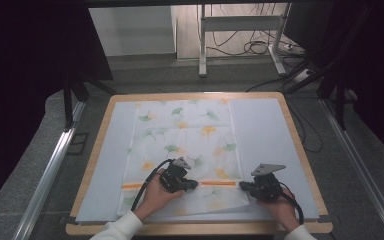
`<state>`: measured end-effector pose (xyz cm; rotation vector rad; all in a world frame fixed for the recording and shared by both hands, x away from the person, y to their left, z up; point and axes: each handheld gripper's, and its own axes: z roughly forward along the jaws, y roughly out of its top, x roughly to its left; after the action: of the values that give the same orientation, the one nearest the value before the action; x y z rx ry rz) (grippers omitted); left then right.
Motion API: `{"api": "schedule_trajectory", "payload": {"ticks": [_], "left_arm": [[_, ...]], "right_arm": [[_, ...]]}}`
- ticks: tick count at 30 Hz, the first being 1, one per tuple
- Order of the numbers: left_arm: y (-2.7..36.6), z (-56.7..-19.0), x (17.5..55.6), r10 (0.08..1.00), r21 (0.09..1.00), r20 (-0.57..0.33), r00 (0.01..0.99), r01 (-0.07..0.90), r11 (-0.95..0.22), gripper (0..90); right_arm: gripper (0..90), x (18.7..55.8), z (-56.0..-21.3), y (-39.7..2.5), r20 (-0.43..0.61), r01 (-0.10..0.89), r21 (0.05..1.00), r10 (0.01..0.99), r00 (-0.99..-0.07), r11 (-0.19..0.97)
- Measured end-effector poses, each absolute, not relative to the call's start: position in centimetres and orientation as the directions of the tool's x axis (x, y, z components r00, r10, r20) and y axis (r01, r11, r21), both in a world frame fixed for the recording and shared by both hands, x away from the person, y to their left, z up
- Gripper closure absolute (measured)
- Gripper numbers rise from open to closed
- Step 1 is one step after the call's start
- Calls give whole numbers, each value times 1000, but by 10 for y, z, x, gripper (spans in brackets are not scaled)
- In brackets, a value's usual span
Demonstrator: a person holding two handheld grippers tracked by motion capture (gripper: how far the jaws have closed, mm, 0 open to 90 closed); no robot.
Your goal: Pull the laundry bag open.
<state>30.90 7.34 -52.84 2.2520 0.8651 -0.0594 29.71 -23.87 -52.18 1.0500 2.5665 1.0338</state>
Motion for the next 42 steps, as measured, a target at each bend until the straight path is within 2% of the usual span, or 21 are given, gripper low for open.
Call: {"api": "schedule_trajectory", "payload": {"ticks": [17,25,31,42], "left_arm": [[68,-527,313,545,606,-274,793,582,-542,900],[62,-527,315,523,600,-284,803,575,-556,851],[60,-526,316,529,593,-267,805,570,-569,900],[61,-526,310,562,611,-229,795,567,-553,900]], "right_arm": [[897,297,-522,-238,86,546,665,674,-734,510],[897,297,-522,-238,85,545,665,673,-734,510],[897,296,-522,-238,84,545,667,675,-733,508],[897,296,-522,-238,81,543,666,674,-734,511]]}}
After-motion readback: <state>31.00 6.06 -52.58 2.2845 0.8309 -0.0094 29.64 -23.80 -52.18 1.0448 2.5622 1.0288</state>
